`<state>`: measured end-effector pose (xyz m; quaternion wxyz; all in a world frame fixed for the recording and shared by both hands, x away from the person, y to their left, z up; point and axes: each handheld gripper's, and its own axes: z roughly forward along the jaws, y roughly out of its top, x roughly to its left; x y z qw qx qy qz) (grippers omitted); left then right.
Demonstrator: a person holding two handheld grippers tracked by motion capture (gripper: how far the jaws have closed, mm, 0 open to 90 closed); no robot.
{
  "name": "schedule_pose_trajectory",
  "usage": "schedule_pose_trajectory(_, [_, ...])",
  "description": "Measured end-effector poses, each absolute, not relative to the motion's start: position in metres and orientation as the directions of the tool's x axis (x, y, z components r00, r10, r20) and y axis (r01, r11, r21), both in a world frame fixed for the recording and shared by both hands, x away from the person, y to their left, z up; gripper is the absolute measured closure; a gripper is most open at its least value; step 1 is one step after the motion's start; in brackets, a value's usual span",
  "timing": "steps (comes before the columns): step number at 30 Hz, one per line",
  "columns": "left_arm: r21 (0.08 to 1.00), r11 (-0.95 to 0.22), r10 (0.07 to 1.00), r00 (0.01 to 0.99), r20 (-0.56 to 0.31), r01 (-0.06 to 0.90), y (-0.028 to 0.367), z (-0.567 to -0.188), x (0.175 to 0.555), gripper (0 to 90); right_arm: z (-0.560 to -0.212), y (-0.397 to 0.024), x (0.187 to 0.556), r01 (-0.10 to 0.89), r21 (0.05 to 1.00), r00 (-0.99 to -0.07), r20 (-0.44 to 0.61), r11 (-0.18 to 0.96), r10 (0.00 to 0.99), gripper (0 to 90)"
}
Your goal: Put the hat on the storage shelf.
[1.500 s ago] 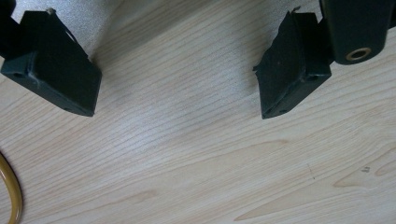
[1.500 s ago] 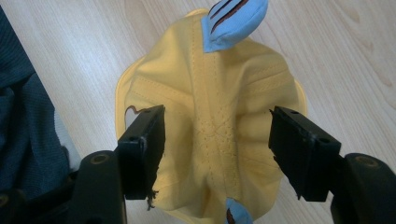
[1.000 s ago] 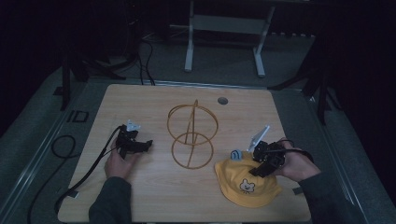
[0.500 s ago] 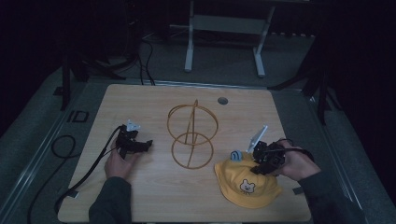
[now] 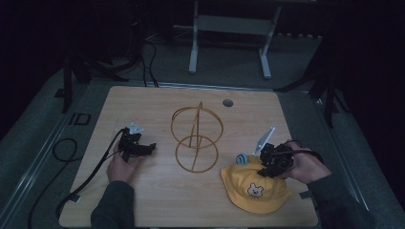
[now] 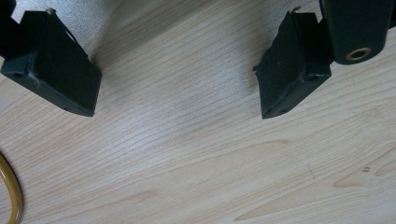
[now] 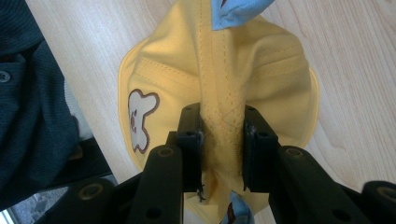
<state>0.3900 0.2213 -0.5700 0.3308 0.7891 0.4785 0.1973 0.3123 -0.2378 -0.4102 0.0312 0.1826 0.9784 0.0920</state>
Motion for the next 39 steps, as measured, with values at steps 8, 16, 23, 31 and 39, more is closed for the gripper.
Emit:
schedule_pose_trajectory(8, [0.711,-0.323,0.886,0.464,-0.005,0.625,0.221,-0.570,0.390,13.4,-0.404,-0.239,0.313,0.341,0.196,-0.935,-0.027,0.919,0.353,73.4])
schedule_pose_trajectory(16, [0.711,-0.323,0.886,0.464,-0.005,0.625,0.221,-0.570,0.390,13.5,-0.399,-0.239,0.314,0.328,0.201,-0.940,-0.025,0.923,0.340,73.4])
schedule_pose_trajectory(23, [0.711,-0.323,0.886,0.464,-0.005,0.624,0.221,-0.570,0.390,13.5,-0.391,-0.240,0.316,0.322,0.215,-0.942,-0.024,0.922,0.334,73.5])
schedule_pose_trajectory(31, [0.711,-0.323,0.886,0.464,-0.005,0.624,0.221,-0.570,0.390,13.5,-0.379,-0.243,0.322,0.324,0.244,-0.940,-0.027,0.914,0.341,73.8])
schedule_pose_trajectory(39, [0.711,-0.323,0.886,0.464,-0.005,0.624,0.221,-0.570,0.390,13.5,-0.365,-0.247,0.326,0.331,0.272,-0.934,-0.040,0.904,0.354,73.9])
